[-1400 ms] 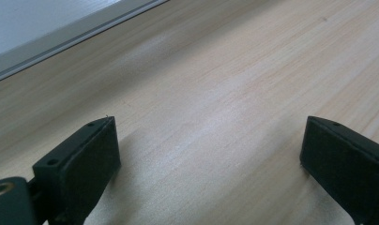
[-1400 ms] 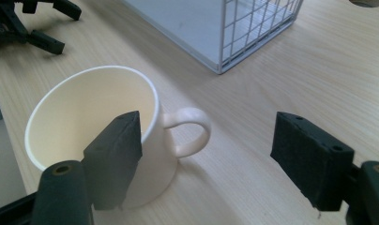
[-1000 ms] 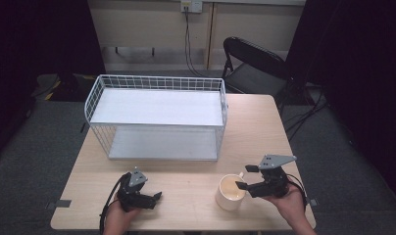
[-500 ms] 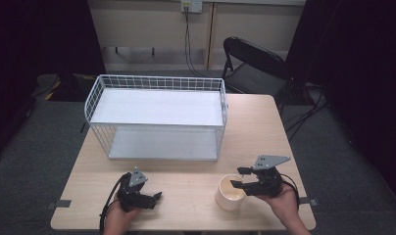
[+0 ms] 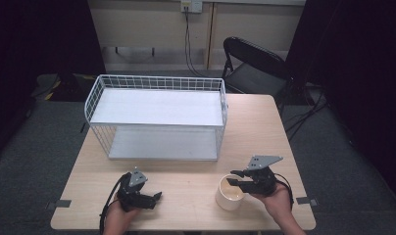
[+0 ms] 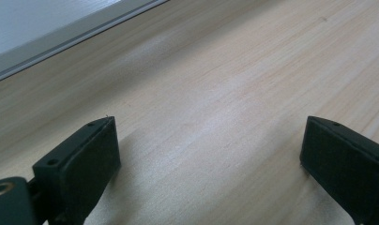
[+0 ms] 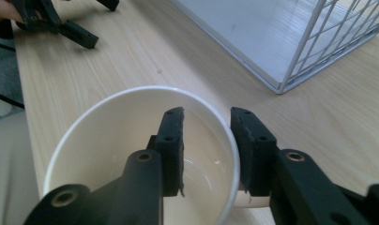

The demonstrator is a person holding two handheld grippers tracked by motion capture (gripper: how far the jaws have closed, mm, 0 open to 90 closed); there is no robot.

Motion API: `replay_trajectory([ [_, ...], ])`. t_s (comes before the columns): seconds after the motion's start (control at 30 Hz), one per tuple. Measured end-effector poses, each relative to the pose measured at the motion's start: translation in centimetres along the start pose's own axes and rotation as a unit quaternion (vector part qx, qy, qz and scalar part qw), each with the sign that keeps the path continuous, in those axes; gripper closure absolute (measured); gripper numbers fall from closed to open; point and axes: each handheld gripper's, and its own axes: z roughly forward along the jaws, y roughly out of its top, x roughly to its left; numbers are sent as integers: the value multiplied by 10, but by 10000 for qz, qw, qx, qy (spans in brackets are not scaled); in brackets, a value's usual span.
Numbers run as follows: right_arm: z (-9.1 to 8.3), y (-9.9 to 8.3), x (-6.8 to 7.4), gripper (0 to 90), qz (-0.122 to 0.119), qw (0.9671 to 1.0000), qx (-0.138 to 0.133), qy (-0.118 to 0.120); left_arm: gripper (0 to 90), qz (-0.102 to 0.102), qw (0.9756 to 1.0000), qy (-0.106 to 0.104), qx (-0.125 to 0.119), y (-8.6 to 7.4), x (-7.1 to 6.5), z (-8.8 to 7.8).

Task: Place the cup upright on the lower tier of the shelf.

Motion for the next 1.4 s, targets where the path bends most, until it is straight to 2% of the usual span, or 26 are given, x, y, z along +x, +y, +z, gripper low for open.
replay_trajectory([
  [0.27,-1,0,-2,802,-77,9999,89,-127,45,1,10000,0,1,0,0,0],
  [0.37,-3,-1,-2,816,-175,9995,100,-241,45,1,10000,0,1,0,0,0],
  [0.57,-2,3,3,826,-196,9989,139,-398,45,2,10000,0,2,0,0,0],
  [0.67,-2,5,3,828,-153,9990,96,-414,45,1,10000,0,1,0,0,0],
  [0.7,-1,7,3,831,-71,9992,4,-386,45,0,10000,0,1,0,0,0],
  [0.97,2,21,1,840,73,9994,-81,-341,45,0,10000,0,1,0,0,0],
  [1.2,6,29,3,842,108,9990,-189,-381,45,1,10000,-1,1,0,0,0],
  [1.4,12,35,1,842,259,9980,-282,-496,45,2,10000,-1,2,0,0,0],
])
